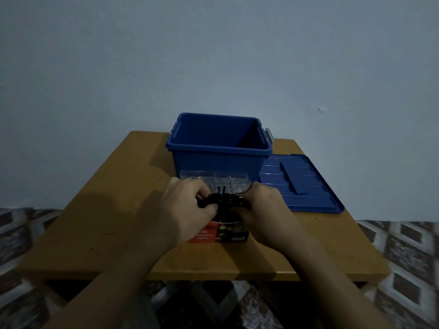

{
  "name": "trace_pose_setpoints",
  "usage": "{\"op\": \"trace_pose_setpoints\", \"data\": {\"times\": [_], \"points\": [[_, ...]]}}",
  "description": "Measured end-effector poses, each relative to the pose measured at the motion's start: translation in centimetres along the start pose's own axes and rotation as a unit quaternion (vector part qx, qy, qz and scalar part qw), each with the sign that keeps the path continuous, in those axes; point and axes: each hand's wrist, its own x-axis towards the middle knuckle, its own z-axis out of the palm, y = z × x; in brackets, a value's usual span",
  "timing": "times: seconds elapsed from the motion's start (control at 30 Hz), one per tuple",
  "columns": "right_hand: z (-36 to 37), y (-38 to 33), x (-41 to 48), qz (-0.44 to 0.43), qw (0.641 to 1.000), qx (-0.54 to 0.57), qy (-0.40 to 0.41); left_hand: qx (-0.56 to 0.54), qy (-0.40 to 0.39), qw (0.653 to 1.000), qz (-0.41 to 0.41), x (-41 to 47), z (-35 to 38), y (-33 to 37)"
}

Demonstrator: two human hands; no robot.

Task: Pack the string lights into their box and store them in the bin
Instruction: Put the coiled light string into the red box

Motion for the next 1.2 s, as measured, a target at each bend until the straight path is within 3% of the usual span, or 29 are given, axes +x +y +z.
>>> {"op": "trace_pose_setpoints", "data": {"times": [0.3,0.57,0.77,1.0,1.1,1.2], "points": [[-2.4,0.0,0.0,0.041,0.99,0.127,-0.035,-0.051,0.041,0.997,0.044,-0.8,0.2,-1.2],[-1.8,0.6,-1.7,0.013,0.985,0.162,0.051,0.017,0.061,0.998,0.015,-0.4,1.0,-1.6],[0.0,0.3,-1.7,0.001,0.999,0.034,0.041,0.097,-0.06,0.993,-0.016,0.2,0.3,-1.3],[-0.3,0.3,-0.7,-0.029,0.995,-0.072,-0.066,0.19,-0.204,0.957,0.075,-0.3,-0.7,-1.4],[0.0,0.4,-1.1,-0.033,0.995,-0.055,-0.071,0.24,-0.17,0.95,0.11,-0.9,-0.7,-1.3],[0.6,1.0,-1.4,-0.014,1.0,0.015,-0.005,0.243,-0.054,0.957,0.145,-1.6,0.5,-1.6]]}}
